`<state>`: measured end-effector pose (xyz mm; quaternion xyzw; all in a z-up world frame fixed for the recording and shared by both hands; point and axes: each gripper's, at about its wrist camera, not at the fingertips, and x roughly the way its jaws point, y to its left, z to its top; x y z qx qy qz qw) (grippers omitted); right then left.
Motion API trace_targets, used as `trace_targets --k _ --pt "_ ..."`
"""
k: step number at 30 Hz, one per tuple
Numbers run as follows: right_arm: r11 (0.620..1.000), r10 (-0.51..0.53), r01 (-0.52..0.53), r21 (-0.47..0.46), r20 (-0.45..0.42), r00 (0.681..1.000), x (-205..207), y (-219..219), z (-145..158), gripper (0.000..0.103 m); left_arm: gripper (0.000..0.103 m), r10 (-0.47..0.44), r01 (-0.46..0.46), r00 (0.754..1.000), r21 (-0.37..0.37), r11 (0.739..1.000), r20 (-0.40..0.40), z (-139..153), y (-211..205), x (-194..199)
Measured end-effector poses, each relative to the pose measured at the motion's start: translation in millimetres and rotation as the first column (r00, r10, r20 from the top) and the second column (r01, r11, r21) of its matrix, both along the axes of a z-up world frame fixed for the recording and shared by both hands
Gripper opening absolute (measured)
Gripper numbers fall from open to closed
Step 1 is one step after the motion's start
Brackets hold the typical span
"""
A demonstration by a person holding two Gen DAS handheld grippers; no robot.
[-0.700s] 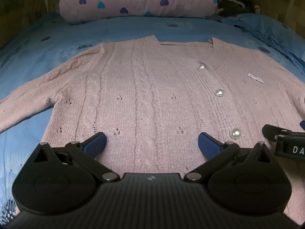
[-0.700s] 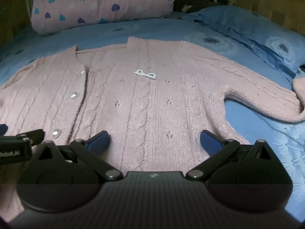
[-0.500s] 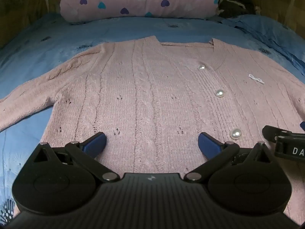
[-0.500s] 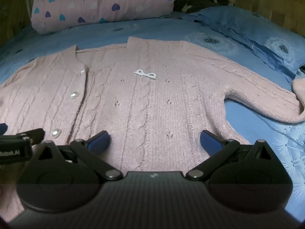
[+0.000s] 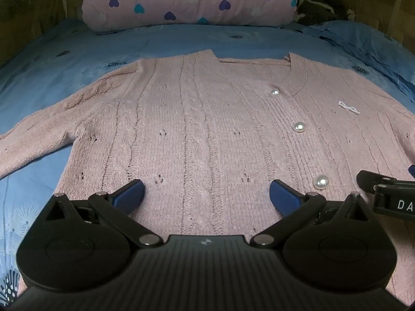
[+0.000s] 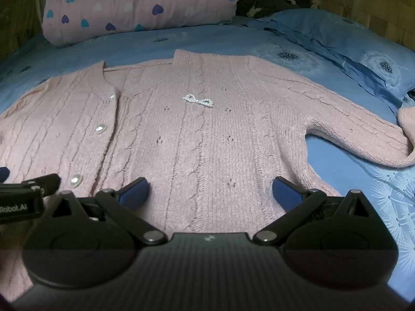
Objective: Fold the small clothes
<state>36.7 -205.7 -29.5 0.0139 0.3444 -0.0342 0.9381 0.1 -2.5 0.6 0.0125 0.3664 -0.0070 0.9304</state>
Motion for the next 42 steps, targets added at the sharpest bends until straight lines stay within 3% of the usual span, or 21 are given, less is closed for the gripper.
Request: trace_targets --k 42 --pt "1.0 -0.001 0.001 0.013 0.0 1.0 0.9 -0.9 -1.5 0.103 0.103 0.001 -0.001 1.0 0.0 1.0 0.003 2.1 0.6 -6.4"
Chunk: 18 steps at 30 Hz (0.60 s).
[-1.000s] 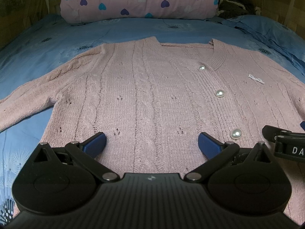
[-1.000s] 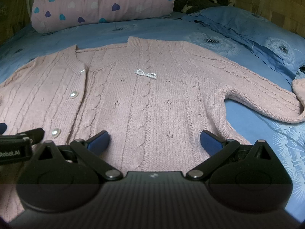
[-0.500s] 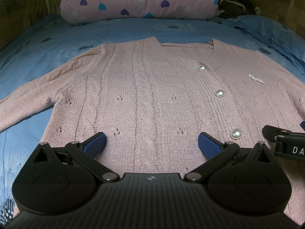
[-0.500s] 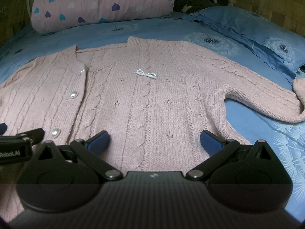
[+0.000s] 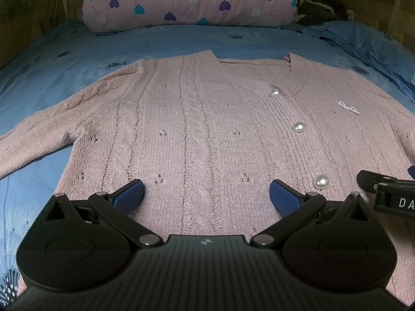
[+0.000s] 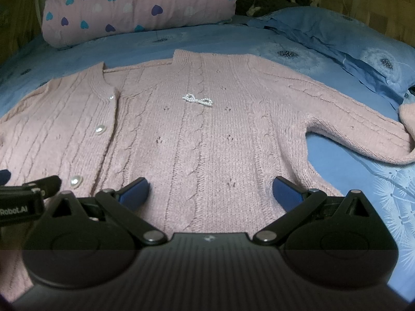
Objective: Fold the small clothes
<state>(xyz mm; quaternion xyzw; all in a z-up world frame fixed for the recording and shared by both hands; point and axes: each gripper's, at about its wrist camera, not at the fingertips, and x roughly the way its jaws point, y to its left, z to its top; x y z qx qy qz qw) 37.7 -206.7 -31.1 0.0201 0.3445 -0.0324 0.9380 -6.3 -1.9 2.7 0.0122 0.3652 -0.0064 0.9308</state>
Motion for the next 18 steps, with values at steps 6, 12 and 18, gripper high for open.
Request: trace_targets --k 6,12,18 --pt "1.0 0.0 0.0 0.002 0.0 1.0 0.2 -0.3 0.0 0.103 0.103 0.004 -0.004 1.0 -0.001 1.0 -0.001 1.1 2.9 1.1" --pt "1.0 0.0 0.0 0.005 0.0 1.0 0.4 -1.2 0.0 0.103 0.103 0.008 -0.008 1.0 -0.006 1.0 -0.004 2.1 4.7 0.8" --pt "1.0 -0.001 0.001 0.009 0.001 1.0 0.4 -0.9 -0.1 0.103 0.103 0.006 -0.006 1.0 0.001 1.0 -0.006 1.9 4.0 1.4"
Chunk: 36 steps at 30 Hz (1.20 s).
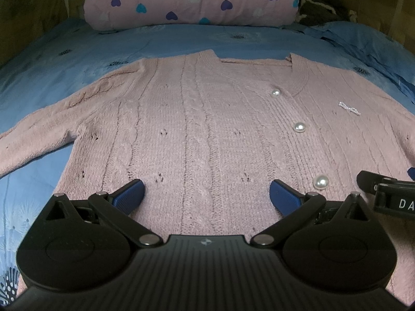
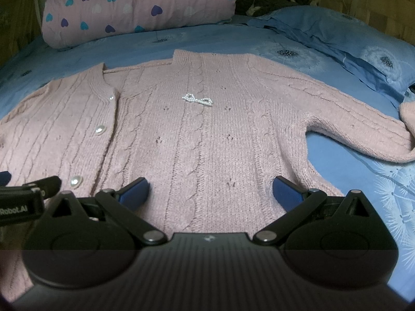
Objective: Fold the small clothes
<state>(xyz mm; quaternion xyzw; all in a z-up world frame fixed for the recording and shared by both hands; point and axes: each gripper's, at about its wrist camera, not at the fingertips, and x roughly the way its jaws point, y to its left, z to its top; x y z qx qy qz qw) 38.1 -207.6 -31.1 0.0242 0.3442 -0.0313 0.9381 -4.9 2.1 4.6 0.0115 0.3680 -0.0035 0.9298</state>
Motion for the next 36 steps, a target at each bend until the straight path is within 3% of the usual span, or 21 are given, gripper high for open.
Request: trace_targets --k 13,20,28,36 --pt "0.999 0.013 -0.013 0.033 -0.007 1.0 -4.4 -8.4 5.5 0.103 0.103 -0.068 0.068 0.995 -0.011 0.998 -0.077 13.0 3.7 4.5" --pt "0.999 -0.037 0.037 0.02 -0.002 0.999 -5.7 -42.5 33.3 0.103 0.103 -0.068 0.064 0.995 -0.06 0.996 -0.073 21.9 14.8 1.5" --pt "0.971 -0.221 0.223 -0.08 0.031 0.975 15.3 -113.8 58.8 0.103 0.103 -0.056 0.051 0.996 -0.056 0.997 -0.075 22.8 19.5 3.7" --pt "0.886 -0.421 0.42 -0.196 0.037 0.906 25.7 -189.7 51.2 0.103 0.103 -0.034 0.029 0.997 -0.068 0.997 -0.073 24.8 28.3 6.8"
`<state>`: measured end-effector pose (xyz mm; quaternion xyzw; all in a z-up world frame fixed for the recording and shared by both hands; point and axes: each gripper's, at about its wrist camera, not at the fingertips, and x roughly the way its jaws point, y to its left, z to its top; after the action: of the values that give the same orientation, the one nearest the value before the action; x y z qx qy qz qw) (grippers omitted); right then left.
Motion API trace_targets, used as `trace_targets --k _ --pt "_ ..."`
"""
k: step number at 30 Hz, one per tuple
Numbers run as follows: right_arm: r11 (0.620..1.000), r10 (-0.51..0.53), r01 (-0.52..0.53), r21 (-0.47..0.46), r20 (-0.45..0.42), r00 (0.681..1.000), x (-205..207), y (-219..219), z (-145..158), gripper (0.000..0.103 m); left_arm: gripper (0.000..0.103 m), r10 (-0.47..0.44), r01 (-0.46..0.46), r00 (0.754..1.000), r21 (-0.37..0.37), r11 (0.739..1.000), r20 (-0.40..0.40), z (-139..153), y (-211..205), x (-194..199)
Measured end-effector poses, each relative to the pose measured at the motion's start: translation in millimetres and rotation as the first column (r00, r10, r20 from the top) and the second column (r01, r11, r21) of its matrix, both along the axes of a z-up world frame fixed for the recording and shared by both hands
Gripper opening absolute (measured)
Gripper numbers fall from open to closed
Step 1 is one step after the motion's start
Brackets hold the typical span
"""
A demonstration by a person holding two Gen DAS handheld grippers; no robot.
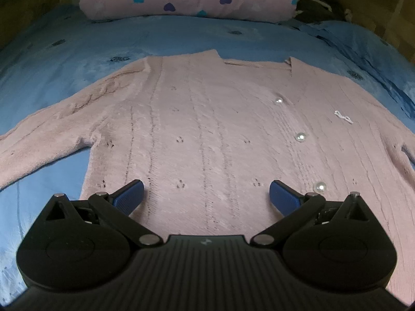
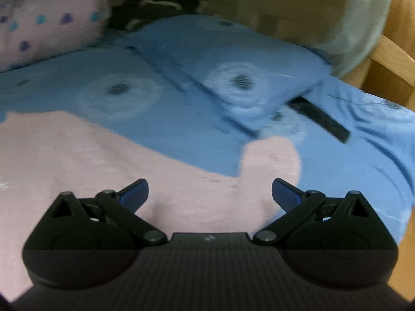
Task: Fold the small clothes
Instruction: 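Grasp the pink cardigan's sleeve cuff with the right gripper, then carry the sleeve across the cardigan body and release it with the right gripper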
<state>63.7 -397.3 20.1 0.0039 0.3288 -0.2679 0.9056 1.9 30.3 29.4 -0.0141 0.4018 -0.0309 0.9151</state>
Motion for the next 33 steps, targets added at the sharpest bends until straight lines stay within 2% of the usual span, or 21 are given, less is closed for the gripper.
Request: trace_targets --k 4,9,13,15,16,17,18,19,21,23,27,33 --pt "0.997 -0.073 0.073 -0.004 -0.027 0.997 6.8 -29.3 -9.5 0.103 0.103 0.013 -0.013 1.0 -0.028 1.0 -0.003 -0.9 3.2 2.7" --pt "0.986 -0.139 0.137 0.094 0.014 0.99 14.3 -63.0 -22.9 0.101 0.103 0.015 -0.017 1.0 -0.101 0.995 -0.017 -0.2 9.1 5.9" --pt "0.981 -0.17 0.169 0.094 -0.005 0.986 23.6 -76.7 -30.7 0.095 0.103 0.027 -0.029 0.999 -0.083 0.996 -0.018 -1.5 10.1 9.4" --pt "0.977 -0.181 0.182 0.113 -0.02 0.983 26.8 -85.0 -35.2 0.082 0.103 0.033 -0.034 0.999 -0.078 0.996 -0.018 -1.6 9.8 11.4" --pt "0.974 -0.183 0.184 0.131 -0.017 0.983 26.9 -89.4 -37.0 0.081 0.103 0.036 -0.037 0.999 -0.078 0.996 -0.016 -1.5 9.6 11.6" --pt "0.973 -0.182 0.181 0.143 -0.004 0.983 25.2 -91.8 -37.0 0.072 0.103 0.036 -0.037 0.999 -0.079 0.996 -0.015 -1.4 10.1 11.4" --pt "0.974 -0.175 0.172 0.145 0.01 0.985 23.3 -93.1 -36.7 0.057 0.103 0.035 -0.035 0.999 -0.079 0.996 -0.013 -1.1 10.1 11.5" --pt "0.977 -0.171 0.168 0.133 0.015 0.985 22.3 -93.1 -35.5 0.049 0.103 0.033 -0.034 0.999 -0.08 0.996 -0.011 -0.6 10.3 11.1" --pt "0.981 -0.162 0.158 0.11 0.023 0.987 19.5 -90.7 -30.3 0.028 0.103 0.031 -0.031 1.0 -0.081 0.996 -0.005 0.6 11.0 10.3" --pt "0.981 -0.147 0.138 0.133 0.062 0.987 14.0 -90.8 -21.1 0.024 0.103 0.032 -0.032 0.999 -0.078 0.996 0.003 2.2 11.5 9.0" --pt "0.985 -0.094 0.065 0.157 0.183 0.979 1.9 -78.7 9.8 0.022 0.103 0.034 -0.034 0.999 -0.065 0.997 0.012 3.8 10.9 7.4" --pt "0.987 0.036 -0.081 0.137 0.308 0.951 2.4 -38.5 57.3 0.021 0.103 0.043 -0.043 0.999 -0.05 0.998 0.003 3.0 11.4 6.1"
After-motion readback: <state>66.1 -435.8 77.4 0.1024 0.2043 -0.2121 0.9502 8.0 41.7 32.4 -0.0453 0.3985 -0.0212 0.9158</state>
